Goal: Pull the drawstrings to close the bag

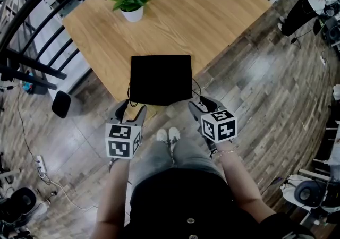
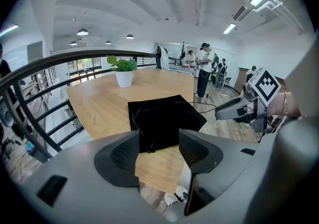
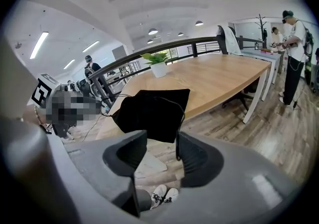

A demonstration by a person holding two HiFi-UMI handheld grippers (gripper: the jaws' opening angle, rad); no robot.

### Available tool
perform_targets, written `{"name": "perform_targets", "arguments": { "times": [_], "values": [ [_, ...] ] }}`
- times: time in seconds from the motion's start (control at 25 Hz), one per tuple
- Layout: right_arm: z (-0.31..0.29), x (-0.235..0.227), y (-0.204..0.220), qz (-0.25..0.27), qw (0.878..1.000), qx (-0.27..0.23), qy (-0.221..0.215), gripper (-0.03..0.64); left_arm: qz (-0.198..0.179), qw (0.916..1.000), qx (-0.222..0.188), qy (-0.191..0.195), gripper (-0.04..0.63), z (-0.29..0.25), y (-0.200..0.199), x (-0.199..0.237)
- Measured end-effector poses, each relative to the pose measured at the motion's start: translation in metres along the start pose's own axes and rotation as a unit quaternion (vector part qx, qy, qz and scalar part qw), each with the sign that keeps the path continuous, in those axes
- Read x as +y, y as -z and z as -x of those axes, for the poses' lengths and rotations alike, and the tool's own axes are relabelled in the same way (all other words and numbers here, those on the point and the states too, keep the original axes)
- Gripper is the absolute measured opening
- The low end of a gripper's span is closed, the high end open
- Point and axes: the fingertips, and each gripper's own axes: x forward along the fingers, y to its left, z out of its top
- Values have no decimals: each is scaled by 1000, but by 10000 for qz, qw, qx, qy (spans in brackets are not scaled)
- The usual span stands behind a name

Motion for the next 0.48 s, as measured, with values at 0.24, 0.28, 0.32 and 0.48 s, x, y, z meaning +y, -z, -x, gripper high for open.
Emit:
{"name": "perform_targets", "arguments": {
  "times": [0.24,0.28,0.32,0.48],
  "values": [
    [8,-4,-4,57,9998,-83,155,236,22,9998,-49,-205,275,9,-2,4],
    [10,-4,-5,84,9997,-115,178,238,24,9997,-86,-223,278,11,-3,4],
    [12,-3,-7,112,9996,-158,187,241,25,9997,-132,-223,278,14,-5,4],
    [23,9,-23,226,9988,-435,14,241,3,9991,-403,-150,278,23,-18,-3]
  ]
}}
